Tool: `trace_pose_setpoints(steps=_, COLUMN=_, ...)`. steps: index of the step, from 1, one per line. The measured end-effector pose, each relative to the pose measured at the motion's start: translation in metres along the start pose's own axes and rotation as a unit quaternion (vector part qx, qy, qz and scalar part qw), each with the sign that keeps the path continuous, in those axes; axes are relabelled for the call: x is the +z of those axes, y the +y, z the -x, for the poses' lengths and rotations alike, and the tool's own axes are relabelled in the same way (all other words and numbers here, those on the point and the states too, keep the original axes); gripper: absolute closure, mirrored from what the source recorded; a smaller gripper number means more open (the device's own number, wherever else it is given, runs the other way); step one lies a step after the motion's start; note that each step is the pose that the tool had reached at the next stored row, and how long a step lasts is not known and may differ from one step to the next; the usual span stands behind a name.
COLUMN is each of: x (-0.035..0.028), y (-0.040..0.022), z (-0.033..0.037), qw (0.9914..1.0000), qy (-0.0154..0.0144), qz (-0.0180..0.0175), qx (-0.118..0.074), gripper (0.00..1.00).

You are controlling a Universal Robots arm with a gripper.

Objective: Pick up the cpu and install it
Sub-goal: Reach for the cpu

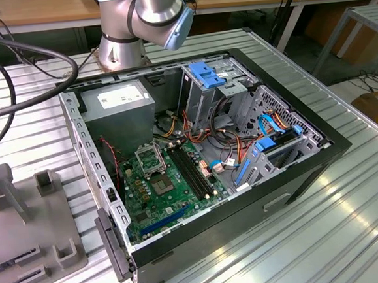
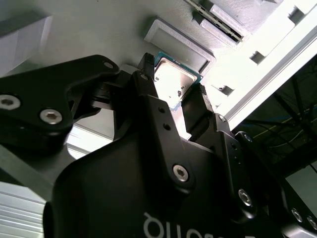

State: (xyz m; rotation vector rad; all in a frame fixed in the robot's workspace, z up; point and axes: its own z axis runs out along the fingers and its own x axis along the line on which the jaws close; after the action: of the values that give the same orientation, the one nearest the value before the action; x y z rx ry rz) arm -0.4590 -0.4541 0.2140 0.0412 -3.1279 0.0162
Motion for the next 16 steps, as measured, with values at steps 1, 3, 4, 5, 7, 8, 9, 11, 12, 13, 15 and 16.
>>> trace_pose_setpoints(steps=1, x=-0.0004, y=0.0000, z=0.0001, qw=1.00000, qy=-0.0001, qz=0.0000, qx=0.000, gripper=0.53)
trace_pose_setpoints(steps=3, x=-0.0021, y=0.0000, z=0.0000, qw=1.00000, qy=-0.0001, qz=0.0000, qx=0.000, gripper=0.53)
trace_pose_setpoints(steps=4, x=-0.0028, y=0.0000, z=0.0000, qw=1.00000, qy=-0.0001, qz=0.0000, qx=0.000, gripper=0.53)
trace_pose_setpoints(steps=5, x=-0.0036, y=0.0000, z=0.0000, qw=1.00000, qy=0.0000, qz=0.0000, qx=0.000, gripper=0.53)
trace_pose_setpoints(steps=7, x=-0.0058, y=-0.0001, z=-0.0001, qw=1.00000, qy=-0.0001, qz=0.0000, qx=0.000, gripper=0.53)
trace_pose_setpoints(steps=8, x=-0.0065, y=-0.0001, z=-0.0001, qw=1.00000, qy=-0.0001, qz=-0.0001, qx=0.000, gripper=0.53)
trace_pose_setpoints(steps=9, x=-0.0070, y=0.0000, z=-0.0001, qw=1.00000, qy=-0.0001, qz=0.0000, qx=0.000, gripper=0.53)
trace_pose_setpoints(steps=11, x=-0.0097, y=-0.0001, z=-0.0001, qw=1.00000, qy=-0.0001, qz=0.0000, qx=0.000, gripper=0.53)
trace_pose_setpoints(steps=12, x=-0.0109, y=-0.0001, z=-0.0002, qw=1.00000, qy=-0.0001, qz=0.0000, qx=0.000, gripper=0.53)
trace_pose_setpoints(steps=13, x=-0.0116, y=-0.0001, z=-0.0002, qw=1.00000, qy=-0.0001, qz=0.0000, qx=0.000, gripper=0.53)
trace_pose_setpoints(steps=15, x=-0.0134, y=-0.0001, z=-0.0002, qw=1.00000, qy=-0.0001, qz=0.0000, qx=0.000, gripper=0.53)
trace_pose_setpoints(steps=16, x=-0.0147, y=-0.0001, z=-0.0002, qw=1.00000, qy=-0.0001, qz=0.0000, qx=0.000, gripper=0.53)
